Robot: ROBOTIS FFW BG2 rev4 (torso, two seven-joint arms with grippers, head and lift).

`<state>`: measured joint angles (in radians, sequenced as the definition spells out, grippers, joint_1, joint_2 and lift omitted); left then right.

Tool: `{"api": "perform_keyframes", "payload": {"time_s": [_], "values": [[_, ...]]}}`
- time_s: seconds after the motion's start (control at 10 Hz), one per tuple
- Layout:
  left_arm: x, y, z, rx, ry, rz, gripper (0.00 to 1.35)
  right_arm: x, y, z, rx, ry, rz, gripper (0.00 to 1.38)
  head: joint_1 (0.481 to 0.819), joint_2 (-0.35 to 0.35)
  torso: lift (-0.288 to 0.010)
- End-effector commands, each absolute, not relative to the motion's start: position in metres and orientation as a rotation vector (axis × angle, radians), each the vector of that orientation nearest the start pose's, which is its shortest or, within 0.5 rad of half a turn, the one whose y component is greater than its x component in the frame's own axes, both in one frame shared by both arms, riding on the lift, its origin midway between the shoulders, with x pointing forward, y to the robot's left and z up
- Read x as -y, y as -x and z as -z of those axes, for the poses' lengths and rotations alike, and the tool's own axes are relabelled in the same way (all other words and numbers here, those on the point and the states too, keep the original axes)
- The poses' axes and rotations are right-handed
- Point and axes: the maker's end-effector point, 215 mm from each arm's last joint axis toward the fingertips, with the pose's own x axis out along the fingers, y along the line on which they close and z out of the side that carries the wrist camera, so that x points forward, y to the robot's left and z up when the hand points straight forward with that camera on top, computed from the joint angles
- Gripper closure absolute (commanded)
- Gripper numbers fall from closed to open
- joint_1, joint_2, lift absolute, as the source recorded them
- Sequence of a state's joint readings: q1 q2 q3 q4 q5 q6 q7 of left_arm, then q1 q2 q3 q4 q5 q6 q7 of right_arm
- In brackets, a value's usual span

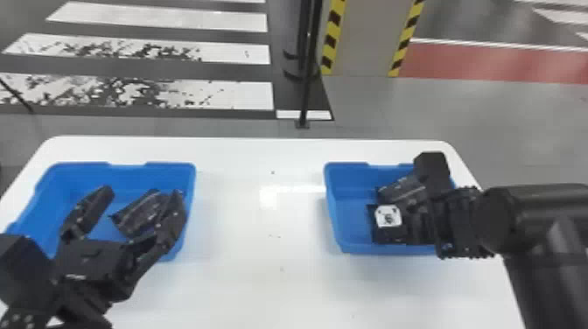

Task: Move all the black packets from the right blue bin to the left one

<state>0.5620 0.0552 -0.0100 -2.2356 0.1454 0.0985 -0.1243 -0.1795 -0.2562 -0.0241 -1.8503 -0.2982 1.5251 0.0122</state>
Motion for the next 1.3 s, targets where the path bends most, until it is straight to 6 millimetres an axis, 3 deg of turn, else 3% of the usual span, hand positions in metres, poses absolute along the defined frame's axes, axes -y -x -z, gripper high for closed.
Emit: {"api": "perform_keyframes", "payload": {"time_s": [0.0, 0.1, 0.2, 0.5, 0.7, 0.8, 1.1, 1.2], "values": [[-0.191, -0.431, 0.287, 0.009, 0.104, 0.178, 0.11, 0.284, -0.476, 0.474, -1.110, 0.014, -0.087, 0.43, 0.695, -0.115, -0.140], [-0.191, -0.431, 0.286, 0.014, 0.104, 0.179, 0.11, 0.277, -0.474, 0.476, -1.117, 0.030, -0.108, 0.93, 0.695, -0.114, -0.140], [-0.192, -0.431, 0.286, 0.014, 0.103, 0.178, 0.11, 0.271, -0.479, 0.468, -1.070, 0.026, -0.117, 1.13, 0.695, -0.111, -0.140], [-0.193, -0.431, 0.286, 0.022, 0.107, 0.178, 0.11, 0.281, -0.489, 0.445, -0.926, 0.042, -0.056, 1.15, 0.695, -0.098, -0.140], [-0.194, -0.430, 0.283, 0.042, 0.112, 0.176, 0.11, 0.290, -0.497, 0.415, -0.784, 0.056, -0.008, 1.16, 0.695, -0.111, -0.140], [-0.195, -0.430, 0.278, 0.062, 0.111, 0.174, 0.11, 0.282, -0.507, 0.398, -0.688, 0.032, -0.030, 1.16, 0.695, -0.114, -0.140], [-0.193, -0.429, 0.274, 0.079, 0.120, 0.176, 0.11, 0.220, -0.552, 0.328, -0.309, -0.110, -0.276, 1.16, 0.695, -0.061, -0.140], [-0.191, -0.430, 0.274, 0.079, 0.123, 0.180, 0.11, 0.179, -0.553, 0.318, -0.245, -0.162, -0.383, 1.15, 0.695, -0.050, -0.140]]}}
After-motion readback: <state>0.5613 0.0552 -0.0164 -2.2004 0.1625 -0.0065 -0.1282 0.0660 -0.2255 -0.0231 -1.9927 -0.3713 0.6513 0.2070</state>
